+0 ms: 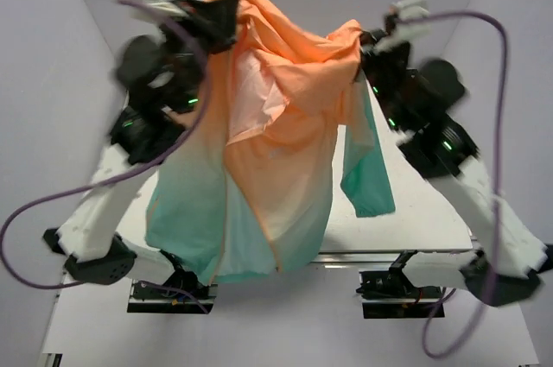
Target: Zip up the jacket
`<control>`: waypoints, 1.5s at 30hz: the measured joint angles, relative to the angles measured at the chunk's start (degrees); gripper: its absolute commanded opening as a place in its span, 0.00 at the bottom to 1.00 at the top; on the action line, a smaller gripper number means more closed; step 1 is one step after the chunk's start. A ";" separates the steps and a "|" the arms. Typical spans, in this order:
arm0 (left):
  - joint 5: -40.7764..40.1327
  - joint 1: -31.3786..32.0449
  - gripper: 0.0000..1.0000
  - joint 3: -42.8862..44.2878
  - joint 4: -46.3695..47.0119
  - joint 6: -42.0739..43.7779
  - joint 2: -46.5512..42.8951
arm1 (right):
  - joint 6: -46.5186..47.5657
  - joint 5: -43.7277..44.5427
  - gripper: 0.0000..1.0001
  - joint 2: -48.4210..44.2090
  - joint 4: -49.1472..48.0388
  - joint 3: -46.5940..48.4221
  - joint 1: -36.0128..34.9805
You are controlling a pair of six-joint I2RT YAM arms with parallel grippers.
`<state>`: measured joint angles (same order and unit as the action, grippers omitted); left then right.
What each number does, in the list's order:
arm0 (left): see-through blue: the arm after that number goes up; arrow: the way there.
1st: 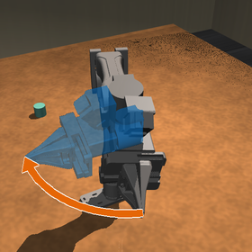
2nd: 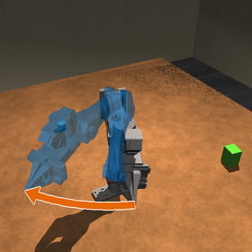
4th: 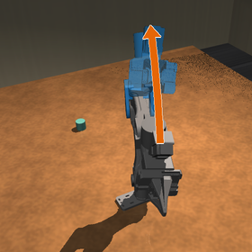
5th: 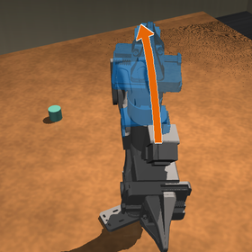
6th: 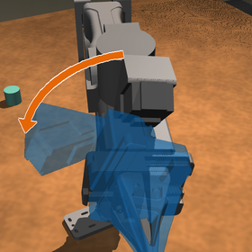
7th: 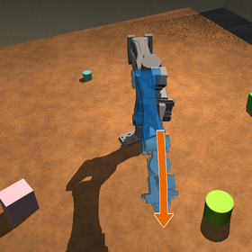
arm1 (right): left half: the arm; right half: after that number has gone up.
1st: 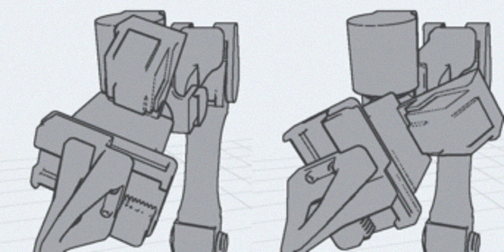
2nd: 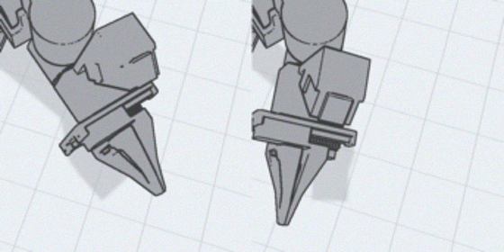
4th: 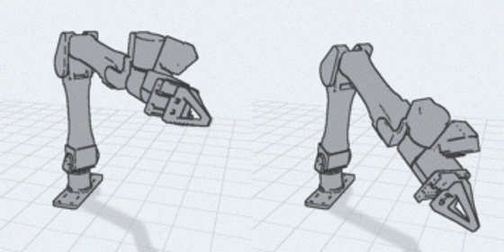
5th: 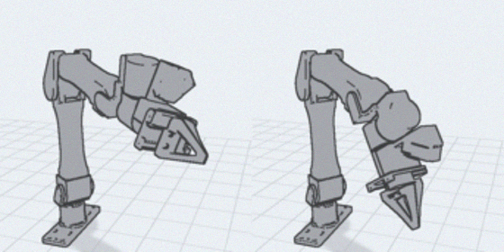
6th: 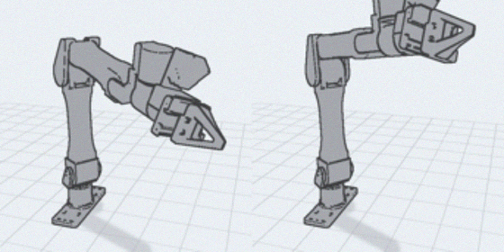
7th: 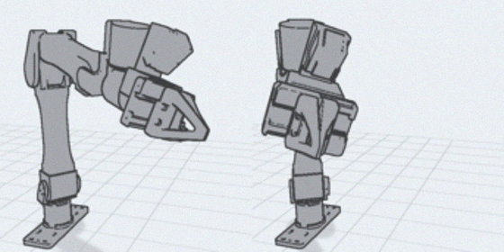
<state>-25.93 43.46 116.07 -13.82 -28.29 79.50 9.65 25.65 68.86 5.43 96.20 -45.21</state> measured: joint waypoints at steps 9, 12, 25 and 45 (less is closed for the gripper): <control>-7.58 -13.38 0.03 -10.23 -3.85 -5.88 25.86 | -14.12 -7.02 0.00 32.09 8.02 4.46 22.97; -5.49 -16.46 0.37 -6.99 -4.26 -6.23 37.97 | -17.25 -9.70 0.00 48.11 15.30 17.14 24.41; 2.91 -15.96 0.98 0.15 -8.15 -3.69 46.14 | -19.61 -22.53 0.89 48.68 22.25 11.54 26.21; 19.78 -15.82 0.98 -83.58 -0.02 -14.58 -10.71 | -33.75 -16.15 0.42 12.52 10.16 -54.05 4.94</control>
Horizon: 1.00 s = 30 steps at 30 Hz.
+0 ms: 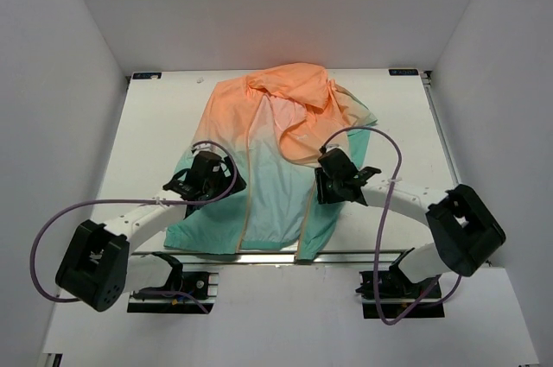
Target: Zip up the jacket
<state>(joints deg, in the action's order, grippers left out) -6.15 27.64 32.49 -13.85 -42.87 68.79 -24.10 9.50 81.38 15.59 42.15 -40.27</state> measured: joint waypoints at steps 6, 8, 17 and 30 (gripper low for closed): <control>0.26 0.00 0.98 1.33 6.78 0.46 7.58 | -1.42 5.25 0.38 7.43 -3.41 3.30 0.55; -0.39 0.00 0.98 3.23 7.85 0.59 12.35 | -1.09 5.73 0.37 10.56 -4.44 6.27 1.84; -3.48 -0.50 0.98 24.33 11.61 1.62 33.64 | 2.56 2.54 0.45 25.92 -9.84 22.58 12.15; 2.21 -1.22 0.98 19.15 3.30 2.62 21.03 | 9.27 -0.24 0.78 11.15 -2.82 18.10 9.62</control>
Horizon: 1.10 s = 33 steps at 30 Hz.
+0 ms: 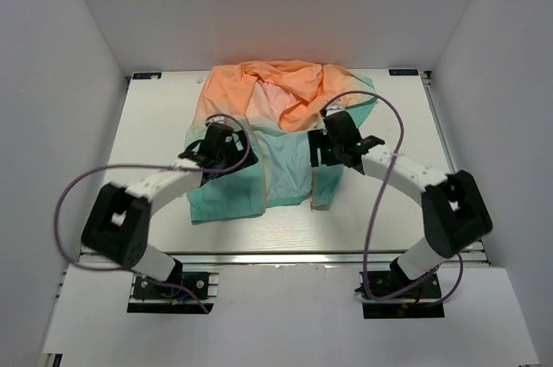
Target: Zip up the jacket
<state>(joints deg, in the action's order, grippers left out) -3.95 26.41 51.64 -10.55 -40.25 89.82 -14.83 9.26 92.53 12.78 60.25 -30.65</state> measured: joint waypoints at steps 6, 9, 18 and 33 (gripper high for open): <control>0.98 0.07 0.98 -10.10 -4.79 -1.86 -26.14 | -2.71 1.36 0.78 -9.05 3.13 -7.21 -11.17; 0.42 0.07 0.98 -14.03 -9.11 -3.39 -36.06 | -4.92 1.95 0.75 -8.07 5.29 -10.93 -13.57; -1.31 0.07 0.98 -20.41 -20.92 -6.82 -47.98 | -8.81 3.52 0.14 -5.81 5.88 -15.02 -14.29; -1.14 0.07 0.98 -20.41 -22.38 -7.85 -45.55 | -2.82 -0.57 0.00 -22.32 9.09 -10.40 -14.60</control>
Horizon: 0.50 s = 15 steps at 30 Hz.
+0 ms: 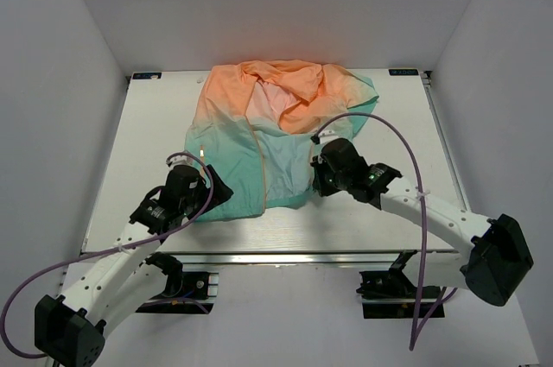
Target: Zip up the jacket
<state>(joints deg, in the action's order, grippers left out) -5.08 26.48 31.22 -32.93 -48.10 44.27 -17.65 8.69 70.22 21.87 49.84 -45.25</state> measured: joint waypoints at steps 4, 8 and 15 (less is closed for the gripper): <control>0.46 0.00 0.98 0.00 0.31 0.02 0.00 | 6.58 -9.57 0.00 0.44 -2.32 -1.22 -2.86; 1.70 0.00 0.98 0.00 1.25 0.04 0.20 | 11.56 -15.69 0.01 4.48 -6.80 -4.72 -7.54; 3.80 0.00 0.98 -0.04 2.67 0.26 2.91 | 12.50 -16.94 0.37 16.48 -12.61 -7.65 -9.33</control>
<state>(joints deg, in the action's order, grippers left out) -1.28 26.48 31.18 -30.26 -47.83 47.18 -5.15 -8.25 86.70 9.26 42.19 -54.59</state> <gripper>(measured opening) 0.982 0.298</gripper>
